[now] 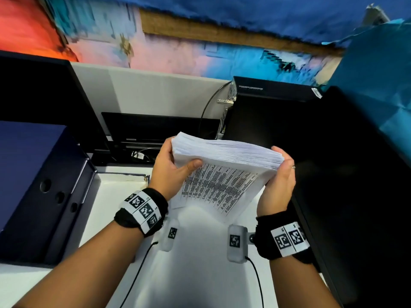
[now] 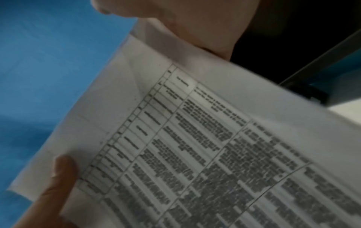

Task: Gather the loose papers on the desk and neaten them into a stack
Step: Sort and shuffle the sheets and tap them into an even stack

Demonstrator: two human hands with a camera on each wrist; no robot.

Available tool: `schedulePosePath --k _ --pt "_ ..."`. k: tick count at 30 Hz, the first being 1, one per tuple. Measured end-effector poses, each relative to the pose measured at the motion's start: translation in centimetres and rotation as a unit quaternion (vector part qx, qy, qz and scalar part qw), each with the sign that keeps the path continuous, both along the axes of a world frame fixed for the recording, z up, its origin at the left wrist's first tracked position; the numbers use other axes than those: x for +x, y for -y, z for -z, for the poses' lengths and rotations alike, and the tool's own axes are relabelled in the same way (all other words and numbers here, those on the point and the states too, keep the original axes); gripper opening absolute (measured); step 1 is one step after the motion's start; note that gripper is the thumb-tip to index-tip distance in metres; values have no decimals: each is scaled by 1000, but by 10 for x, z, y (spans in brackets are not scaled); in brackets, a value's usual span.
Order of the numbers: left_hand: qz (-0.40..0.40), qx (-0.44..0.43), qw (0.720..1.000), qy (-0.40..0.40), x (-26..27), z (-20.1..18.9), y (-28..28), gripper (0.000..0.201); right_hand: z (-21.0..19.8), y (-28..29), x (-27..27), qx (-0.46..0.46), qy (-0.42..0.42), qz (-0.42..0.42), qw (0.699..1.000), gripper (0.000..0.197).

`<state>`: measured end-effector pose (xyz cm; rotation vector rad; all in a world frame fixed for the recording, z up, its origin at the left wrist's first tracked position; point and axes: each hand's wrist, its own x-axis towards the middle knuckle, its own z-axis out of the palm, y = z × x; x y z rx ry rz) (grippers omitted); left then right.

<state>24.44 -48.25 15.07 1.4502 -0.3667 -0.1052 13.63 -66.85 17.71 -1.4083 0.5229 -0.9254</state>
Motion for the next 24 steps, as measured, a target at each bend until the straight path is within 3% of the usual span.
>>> schedulePosePath --k 4,6,7,9,10,13,14,16,21,22,24 --pt "23 -7 1000 -4 8 1 -2 83 13 1 -3 24 13 -46 999 92" --pt "30 -11 999 -6 11 1 0 86 16 0 -4 19 0 -57 998 99" --pt "28 -12 999 -11 13 2 1 87 16 -1 -4 21 -7 -67 998 93" --pt "25 -10 999 -25 16 3 2 86 26 2 -4 39 -39 -80 995 64" --pt "27 -9 999 -31 18 5 2 82 32 4 -2 38 -61 -81 994 60" --pt "30 28 998 -40 20 11 5 74 48 5 2 72 -125 -93 985 120" --pt "29 47 998 -42 21 17 5 71 54 6 3 85 -131 -97 983 126" --pt "27 86 994 -58 23 32 5 62 64 7 7 108 -148 -102 978 115" --pt "31 146 985 -89 19 51 6 30 89 14 20 166 -196 -85 963 108" --pt "25 134 986 -100 18 47 7 21 91 16 22 158 -205 -89 962 99" --pt "23 150 983 -102 15 40 10 24 94 21 27 158 -202 -105 961 71"
